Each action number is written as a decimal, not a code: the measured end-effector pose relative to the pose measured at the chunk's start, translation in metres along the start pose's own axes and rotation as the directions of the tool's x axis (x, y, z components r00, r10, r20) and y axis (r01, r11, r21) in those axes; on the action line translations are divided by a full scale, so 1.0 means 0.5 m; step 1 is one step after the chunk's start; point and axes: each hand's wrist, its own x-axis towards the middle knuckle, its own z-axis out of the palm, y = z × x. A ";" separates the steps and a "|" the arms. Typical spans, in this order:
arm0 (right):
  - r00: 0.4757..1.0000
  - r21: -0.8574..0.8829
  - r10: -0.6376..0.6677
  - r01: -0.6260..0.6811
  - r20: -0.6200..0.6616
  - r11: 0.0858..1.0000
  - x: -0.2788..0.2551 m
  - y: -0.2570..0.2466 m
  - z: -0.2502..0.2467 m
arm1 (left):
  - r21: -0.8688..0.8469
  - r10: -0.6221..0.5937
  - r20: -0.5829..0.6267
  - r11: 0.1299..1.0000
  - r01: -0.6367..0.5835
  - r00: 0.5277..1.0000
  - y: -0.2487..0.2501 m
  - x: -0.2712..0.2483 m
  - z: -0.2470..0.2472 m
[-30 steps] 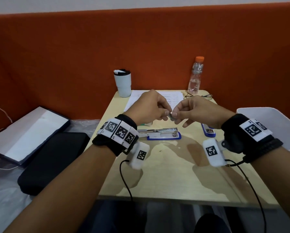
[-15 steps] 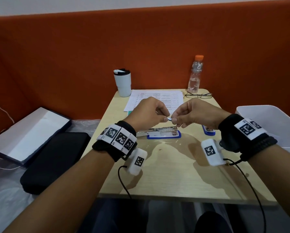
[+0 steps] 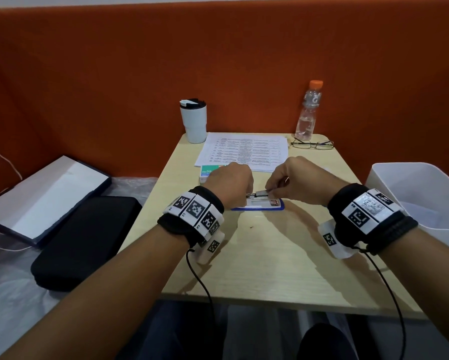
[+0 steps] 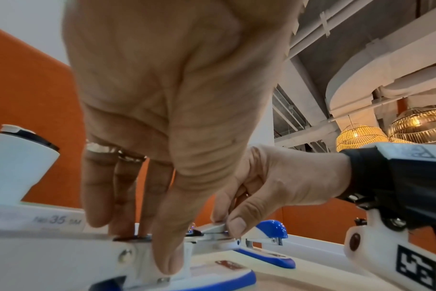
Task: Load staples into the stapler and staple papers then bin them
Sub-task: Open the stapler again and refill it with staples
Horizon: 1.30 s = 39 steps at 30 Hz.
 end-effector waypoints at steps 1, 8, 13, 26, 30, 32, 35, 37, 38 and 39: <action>1.000 -0.002 -0.003 0.003 0.003 1.000 0.000 0.000 -0.001 | -0.009 -0.003 0.004 1.000 0.003 1.000 -0.001 0.001 0.000; 1.000 0.032 -0.026 0.027 -0.015 0.999 0.004 -0.004 -0.004 | -0.018 -0.007 -0.010 1.000 0.007 1.000 -0.002 0.001 -0.002; 0.999 0.000 -0.034 0.034 0.022 0.999 0.004 -0.002 -0.003 | -0.014 -0.001 -0.006 1.000 0.001 1.000 0.000 0.001 -0.003; 0.998 -0.027 -0.041 0.042 0.040 0.999 0.006 -0.013 0.015 | -0.017 0.009 -0.023 1.000 -0.009 1.000 -0.003 0.000 0.000; 0.994 -0.092 -0.075 0.083 0.083 0.992 0.001 -0.018 0.018 | -0.011 0.009 -0.027 1.000 -0.009 1.000 -0.001 0.001 0.002; 0.992 -0.136 -0.070 0.083 0.101 0.987 -0.002 -0.023 0.018 | -0.009 0.005 -0.028 1.000 -0.005 1.000 -0.001 0.002 0.003; 0.993 -0.162 -0.044 0.061 0.107 0.985 -0.004 -0.027 0.018 | -0.008 0.003 -0.031 1.000 -0.003 1.000 -0.003 0.002 0.004; 0.994 -0.169 -0.024 0.042 0.107 0.985 -0.006 -0.029 0.019 | -0.008 0.006 -0.037 1.000 -0.006 0.999 -0.005 0.001 0.004; 0.995 -0.167 -0.008 0.026 0.103 0.986 -0.006 -0.029 0.018 | -0.009 0.006 -0.039 1.000 -0.006 0.999 -0.006 0.001 0.003; 0.995 -0.169 0.010 0.007 0.099 0.986 -0.006 -0.029 0.017 | -0.009 0.005 -0.039 1.000 -0.005 0.999 -0.006 0.001 0.004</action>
